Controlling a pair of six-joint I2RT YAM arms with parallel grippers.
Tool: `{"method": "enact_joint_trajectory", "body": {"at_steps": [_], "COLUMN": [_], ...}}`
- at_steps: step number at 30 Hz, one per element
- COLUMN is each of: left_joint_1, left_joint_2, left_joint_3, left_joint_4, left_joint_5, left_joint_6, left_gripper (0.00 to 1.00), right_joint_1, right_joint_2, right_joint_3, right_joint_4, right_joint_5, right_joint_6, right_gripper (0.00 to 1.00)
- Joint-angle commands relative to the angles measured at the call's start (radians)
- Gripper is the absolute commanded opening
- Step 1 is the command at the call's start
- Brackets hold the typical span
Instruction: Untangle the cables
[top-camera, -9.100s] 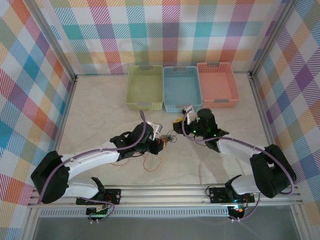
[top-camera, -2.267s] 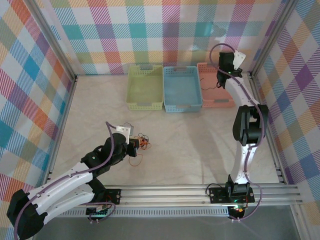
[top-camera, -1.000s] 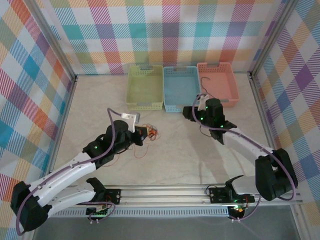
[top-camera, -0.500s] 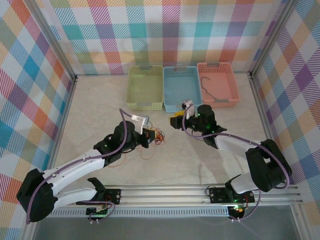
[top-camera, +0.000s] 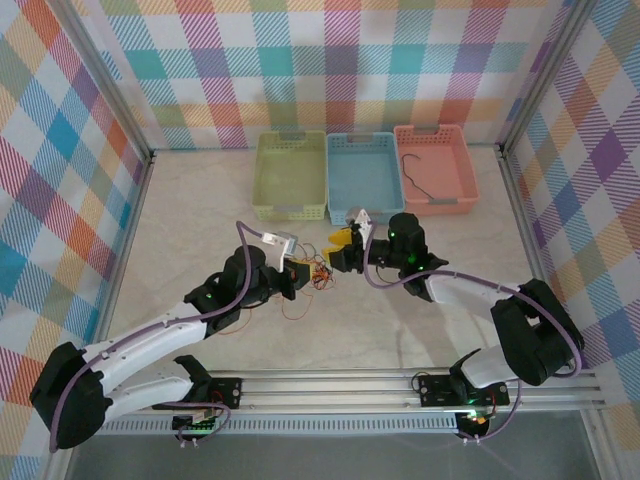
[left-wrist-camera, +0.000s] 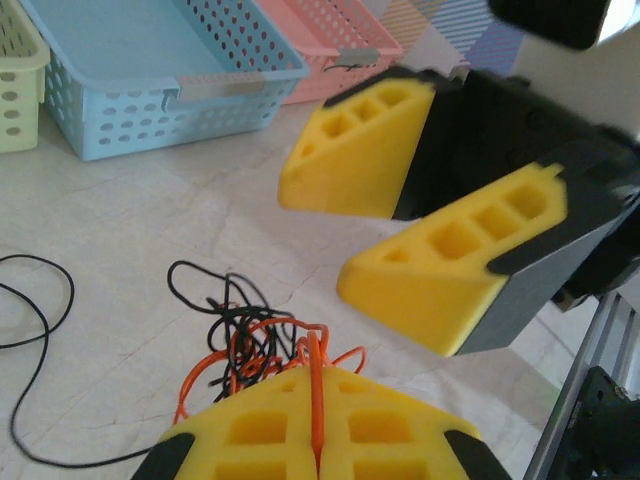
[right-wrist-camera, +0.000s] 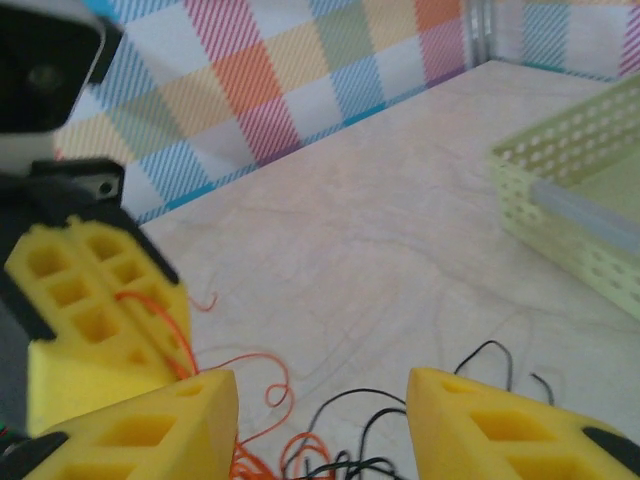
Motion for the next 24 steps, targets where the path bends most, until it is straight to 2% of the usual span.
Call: {"method": "enact_joint_trajectory", "body": {"at_steps": [1, 6, 9, 12, 16, 24], "left_joint_1": [0.007, 0.006, 0.006, 0.006, 0.007, 0.006], "left_joint_2": [-0.038, -0.094, -0.112, -0.117, -0.117, -0.138], "left_joint_3": [-0.017, -0.032, -0.039, -0.038, -0.034, -0.035], "left_joint_4": [0.022, -0.014, -0.028, -0.033, -0.047, -0.061], "left_joint_5": [-0.004, -0.098, -0.133, -0.146, -0.162, -0.172], "left_joint_6": [0.016, 0.015, 0.013, 0.013, 0.012, 0.012], "left_gripper": [0.00, 0.00, 0.00, 0.00, 0.00, 0.00], "right_joint_1": [0.000, 0.000, 0.000, 0.000, 0.003, 0.010], "right_joint_2": [-0.021, -0.036, -0.059, -0.066, -0.032, 0.028], "right_joint_3": [0.024, 0.026, 0.015, 0.015, 0.021, 0.068], "right_joint_4": [-0.063, -0.079, -0.076, -0.089, -0.069, -0.141], "right_joint_5": [-0.034, -0.059, -0.059, -0.058, -0.122, -0.131], "right_joint_6": [-0.093, -0.108, -0.114, -0.125, -0.132, -0.184], "right_gripper": [0.44, 0.41, 0.44, 0.48, 0.53, 0.54]}}
